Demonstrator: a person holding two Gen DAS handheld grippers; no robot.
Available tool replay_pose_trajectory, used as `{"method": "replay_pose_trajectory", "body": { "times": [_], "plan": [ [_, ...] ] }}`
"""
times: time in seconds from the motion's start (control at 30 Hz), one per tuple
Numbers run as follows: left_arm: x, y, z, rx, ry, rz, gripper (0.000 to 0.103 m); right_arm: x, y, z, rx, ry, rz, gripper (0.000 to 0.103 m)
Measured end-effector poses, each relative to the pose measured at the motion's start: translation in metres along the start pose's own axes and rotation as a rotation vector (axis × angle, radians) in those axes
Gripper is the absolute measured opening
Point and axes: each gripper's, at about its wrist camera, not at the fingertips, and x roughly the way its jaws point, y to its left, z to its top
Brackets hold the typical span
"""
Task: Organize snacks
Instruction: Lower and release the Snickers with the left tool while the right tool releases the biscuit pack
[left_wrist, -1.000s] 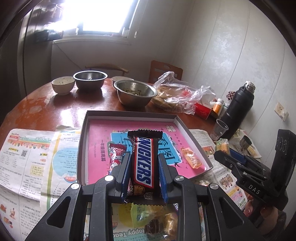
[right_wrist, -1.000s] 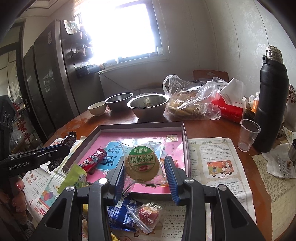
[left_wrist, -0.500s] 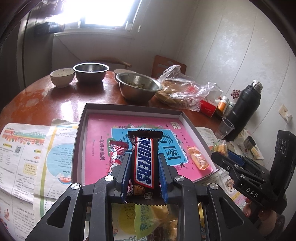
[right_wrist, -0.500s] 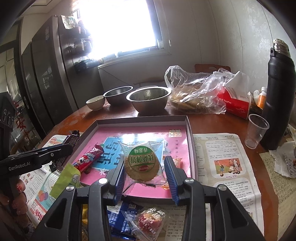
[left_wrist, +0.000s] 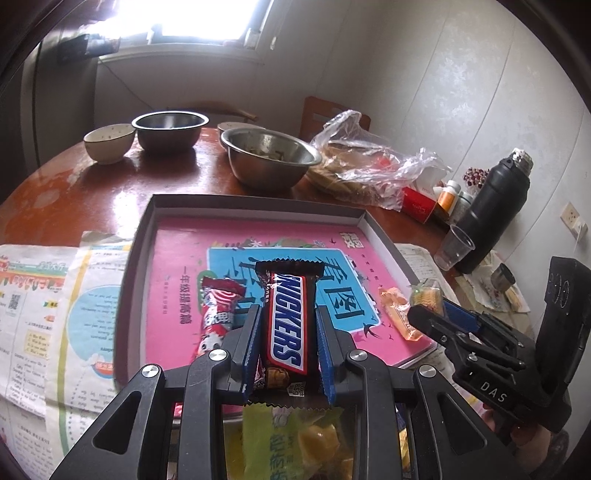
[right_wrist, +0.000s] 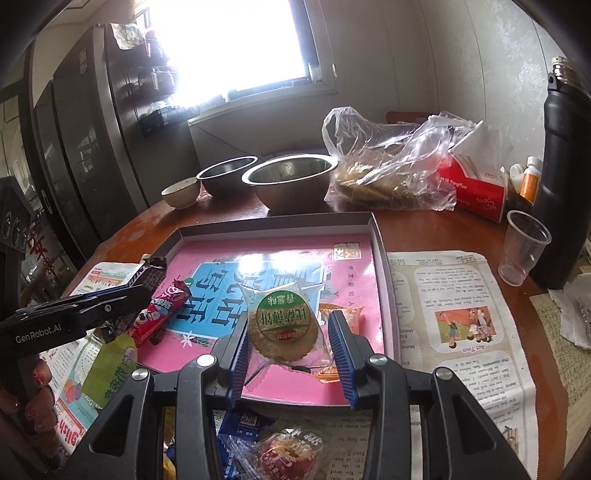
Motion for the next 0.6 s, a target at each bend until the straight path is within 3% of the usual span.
{"method": "replay_pose_trajectory", "body": {
  "times": [0.27,0.6],
  "plan": [
    [0.019,-0.004,0.0,0.016,0.029,0.014,0.029,0.011,-0.003,0.0,0.023,0.017,0.014,0.041],
    [0.031,-0.009,-0.007,0.046,0.064,0.021,0.029,0.025,0.014,-0.005,-0.036,0.051,0.036,0.041]
  ]
}}
